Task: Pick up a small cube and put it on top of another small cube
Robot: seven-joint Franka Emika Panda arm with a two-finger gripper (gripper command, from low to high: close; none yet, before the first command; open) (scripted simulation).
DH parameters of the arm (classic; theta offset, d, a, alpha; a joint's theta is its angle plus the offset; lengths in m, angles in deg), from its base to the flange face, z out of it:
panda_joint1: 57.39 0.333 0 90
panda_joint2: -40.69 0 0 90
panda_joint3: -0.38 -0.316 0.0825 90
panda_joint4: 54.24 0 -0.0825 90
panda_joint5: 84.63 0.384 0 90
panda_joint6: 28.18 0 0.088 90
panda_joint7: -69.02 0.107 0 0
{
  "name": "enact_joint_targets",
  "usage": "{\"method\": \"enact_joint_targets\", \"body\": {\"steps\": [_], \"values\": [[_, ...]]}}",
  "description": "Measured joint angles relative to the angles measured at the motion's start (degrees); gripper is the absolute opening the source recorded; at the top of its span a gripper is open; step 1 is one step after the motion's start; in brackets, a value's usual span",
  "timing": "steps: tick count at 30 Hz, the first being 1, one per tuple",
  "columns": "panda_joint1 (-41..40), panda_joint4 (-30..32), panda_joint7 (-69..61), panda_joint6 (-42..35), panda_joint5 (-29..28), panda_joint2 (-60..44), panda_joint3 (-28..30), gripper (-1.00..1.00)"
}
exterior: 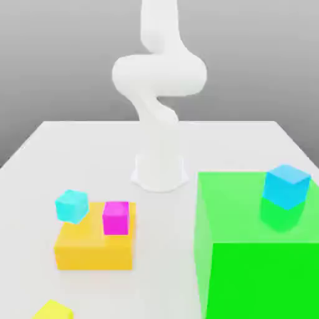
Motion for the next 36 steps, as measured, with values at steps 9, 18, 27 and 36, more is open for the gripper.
{"method": "enact_joint_targets", "body": {"steps": [9,18,27,36], "values": [[-2.15,-1.51,1.13,4.84,0.94,-19.03,3.07,0.0],[-4.74,-3.01,1.42,9.56,3.04,-37.74,6.07,0.0],[-8.3,-4.51,1.34,14.24,5.66,-56.51,7.44,0.0],[-11.31,-6.96,0.02,22.64,8.48,-72.33,5.97,-1.0]]}}
